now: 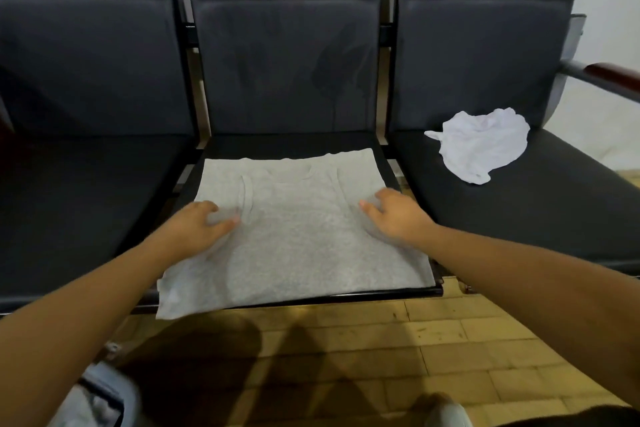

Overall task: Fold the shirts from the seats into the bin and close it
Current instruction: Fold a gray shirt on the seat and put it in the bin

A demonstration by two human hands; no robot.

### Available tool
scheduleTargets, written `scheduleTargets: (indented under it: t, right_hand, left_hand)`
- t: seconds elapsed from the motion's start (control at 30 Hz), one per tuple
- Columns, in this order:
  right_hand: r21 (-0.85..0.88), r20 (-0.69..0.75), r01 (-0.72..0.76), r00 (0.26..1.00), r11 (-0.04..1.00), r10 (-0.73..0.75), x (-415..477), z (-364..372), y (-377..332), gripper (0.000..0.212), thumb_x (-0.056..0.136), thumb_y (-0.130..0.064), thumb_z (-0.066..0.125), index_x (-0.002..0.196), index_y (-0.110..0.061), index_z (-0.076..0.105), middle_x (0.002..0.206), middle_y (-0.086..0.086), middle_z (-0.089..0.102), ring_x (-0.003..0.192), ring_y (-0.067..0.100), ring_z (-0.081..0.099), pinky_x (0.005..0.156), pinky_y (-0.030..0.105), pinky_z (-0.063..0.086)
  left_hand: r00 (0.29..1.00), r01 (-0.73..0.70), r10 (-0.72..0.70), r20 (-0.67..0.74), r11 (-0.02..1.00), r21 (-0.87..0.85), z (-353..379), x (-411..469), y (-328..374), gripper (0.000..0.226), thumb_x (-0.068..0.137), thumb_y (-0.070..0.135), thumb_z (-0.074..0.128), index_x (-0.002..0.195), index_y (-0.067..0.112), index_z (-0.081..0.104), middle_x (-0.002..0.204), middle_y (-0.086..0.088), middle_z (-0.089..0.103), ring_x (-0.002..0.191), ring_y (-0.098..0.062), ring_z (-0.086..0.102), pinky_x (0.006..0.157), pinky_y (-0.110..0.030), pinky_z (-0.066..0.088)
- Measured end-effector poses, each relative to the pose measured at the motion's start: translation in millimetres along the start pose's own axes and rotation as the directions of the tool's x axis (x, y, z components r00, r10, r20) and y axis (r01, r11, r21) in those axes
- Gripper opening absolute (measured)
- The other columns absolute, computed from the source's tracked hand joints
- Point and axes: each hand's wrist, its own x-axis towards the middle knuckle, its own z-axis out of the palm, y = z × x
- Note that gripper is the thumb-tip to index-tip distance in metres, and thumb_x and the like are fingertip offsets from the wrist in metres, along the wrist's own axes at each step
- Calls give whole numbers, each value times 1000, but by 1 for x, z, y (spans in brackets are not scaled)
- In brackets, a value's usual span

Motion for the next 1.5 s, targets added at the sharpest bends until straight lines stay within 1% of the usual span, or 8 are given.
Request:
scheduleTargets:
  t: [0.4, 0.5, 0.63, 0.9, 1.07, 1.23, 1.37, 1.5]
  right_hand:
    - [65, -123, -124, 984, 990, 131, 140, -16, -2, 51, 103, -42, 43, 132, -2, 50, 131, 16, 55, 109, 29, 57, 86, 36, 49]
    - [77, -118, -137, 982, 988, 146, 164, -6, -1, 50, 104, -38, 43, 137, -1, 47, 136, 17, 52, 117, 31, 55, 89, 36, 46]
    - [-15, -112, -174, 979, 985, 171, 188, 11, 2, 49, 105, -33, 41, 144, -4, 42, 146, 16, 45, 133, 33, 43, 111, 42, 34]
    - [-79, -103, -253, 964, 964, 244, 219, 3, 7, 28, 97, -27, 61, 117, -7, 58, 121, 17, 59, 111, 36, 55, 102, 50, 43]
    - [73, -87, -258, 961, 963, 264, 218, -15, 4, 26, 87, -15, 73, 108, -1, 66, 107, 14, 65, 93, 30, 64, 77, 38, 53]
    - [252, -236, -208, 934, 945, 268, 209, -42, 5, 29, 83, -21, 80, 105, -7, 67, 99, 9, 60, 90, 24, 58, 77, 32, 48]
    - [337, -327, -173, 900, 925, 288, 198, -65, -4, 25, 83, -22, 80, 103, -10, 70, 102, 8, 64, 91, 23, 61, 86, 38, 55]
    - [452, -313, -145, 898, 880, 309, 174, -83, -21, 11, 87, -17, 76, 93, -12, 69, 93, 10, 69, 69, 21, 68, 72, 35, 60]
  left_hand:
    - [977, 100, -127, -169, 982, -157, -11, 130, 11, 47, 99, 34, 55, 142, 14, 49, 142, -15, 50, 118, -32, 55, 85, -35, 43]
    - [976, 95, -120, -180, 986, -139, -6, 159, 6, 54, 102, 36, 51, 151, 16, 39, 155, -15, 39, 135, -35, 45, 98, -39, 41]
    - [989, 78, -74, -125, 997, 27, 0, 191, -3, 61, 107, 39, 38, 160, 15, 20, 168, -7, 11, 154, -28, 9, 123, -43, 12]
    - [979, 51, -20, -204, 988, 149, -16, 211, -8, 40, 97, 30, 64, 129, 5, 62, 134, -21, 53, 122, -39, 50, 100, -46, 44]
    - [956, 71, -110, -274, 986, -149, -27, 202, -6, 31, 98, 30, 60, 119, 8, 61, 114, -13, 60, 100, -28, 55, 81, -38, 45]
    - [891, -35, -187, -414, 880, -473, -57, 192, -2, 16, 92, 29, 70, 101, 17, 65, 112, -11, 66, 106, -29, 62, 91, -44, 54]
    - [848, -119, -172, -501, 860, -497, -85, 179, 10, 18, 92, 28, 70, 106, 16, 70, 111, -9, 68, 105, -26, 64, 95, -43, 55]
    - [848, -147, -128, -515, 875, -461, -100, 151, 13, 13, 93, 25, 68, 104, 20, 71, 107, -4, 68, 104, -22, 62, 91, -37, 53]
